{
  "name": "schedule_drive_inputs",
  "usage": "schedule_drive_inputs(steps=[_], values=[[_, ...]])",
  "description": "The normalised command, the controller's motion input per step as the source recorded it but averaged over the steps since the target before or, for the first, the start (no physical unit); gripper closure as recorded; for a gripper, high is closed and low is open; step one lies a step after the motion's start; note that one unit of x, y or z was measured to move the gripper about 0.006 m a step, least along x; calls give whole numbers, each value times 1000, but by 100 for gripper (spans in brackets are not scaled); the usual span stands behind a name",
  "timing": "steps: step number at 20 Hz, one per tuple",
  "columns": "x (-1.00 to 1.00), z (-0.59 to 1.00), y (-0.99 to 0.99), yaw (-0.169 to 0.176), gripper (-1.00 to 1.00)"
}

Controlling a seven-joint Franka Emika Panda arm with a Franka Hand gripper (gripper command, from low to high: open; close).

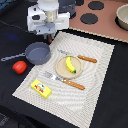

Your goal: Interact with the objects in diverse but meaningful ways.

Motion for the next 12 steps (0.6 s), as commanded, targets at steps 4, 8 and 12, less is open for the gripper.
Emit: schedule_drive_inputs(steps=[4,8,12], values=[[-71,69,79,0,100],[-98,689,24,-5,100],[-32,975,0,-10,100]])
